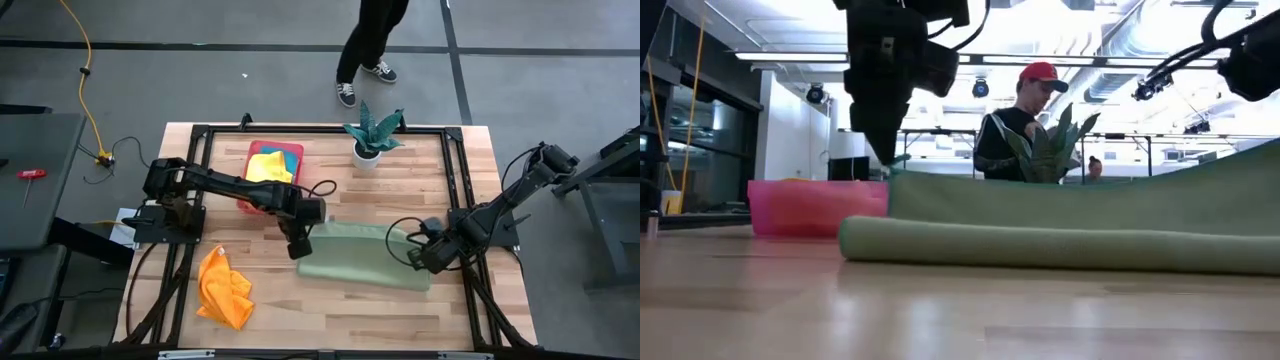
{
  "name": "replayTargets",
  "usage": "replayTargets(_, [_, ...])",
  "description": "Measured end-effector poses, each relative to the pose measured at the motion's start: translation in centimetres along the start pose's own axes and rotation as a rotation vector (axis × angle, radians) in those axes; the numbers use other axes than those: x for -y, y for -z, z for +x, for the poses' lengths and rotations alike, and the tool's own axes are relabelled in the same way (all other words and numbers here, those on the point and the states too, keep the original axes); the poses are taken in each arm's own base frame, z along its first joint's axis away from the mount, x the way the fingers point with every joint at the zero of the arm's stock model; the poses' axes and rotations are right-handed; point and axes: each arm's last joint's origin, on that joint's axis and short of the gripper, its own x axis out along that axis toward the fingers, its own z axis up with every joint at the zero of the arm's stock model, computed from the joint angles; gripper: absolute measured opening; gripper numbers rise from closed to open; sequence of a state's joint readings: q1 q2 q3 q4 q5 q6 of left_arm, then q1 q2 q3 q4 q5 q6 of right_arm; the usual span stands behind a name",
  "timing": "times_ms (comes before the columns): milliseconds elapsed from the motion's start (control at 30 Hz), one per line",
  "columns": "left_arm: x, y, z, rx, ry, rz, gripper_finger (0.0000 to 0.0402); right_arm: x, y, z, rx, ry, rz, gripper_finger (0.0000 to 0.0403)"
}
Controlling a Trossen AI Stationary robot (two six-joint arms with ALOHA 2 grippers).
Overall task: Fold microfiber towels
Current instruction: Fold the green microfiber towel
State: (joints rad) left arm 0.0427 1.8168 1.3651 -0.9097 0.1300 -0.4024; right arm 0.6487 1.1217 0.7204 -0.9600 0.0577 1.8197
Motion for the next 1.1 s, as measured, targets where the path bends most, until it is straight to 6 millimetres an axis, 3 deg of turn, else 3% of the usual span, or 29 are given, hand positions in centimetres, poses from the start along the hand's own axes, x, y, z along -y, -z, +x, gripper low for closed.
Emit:
replayTargets(500, [-0.4,-0.5,0.0,0.100,-0.159,-0.035,0.0000,-0.2,0.1,1.5,0.036,0.113,0.059,0.0000])
replayTargets(1100, [-0.5,-0.2,-0.1,0.132,-0.284,-0.035,0.0000,-0.4,0.0,1.7,0.084,0.098,0.086,0.0000])
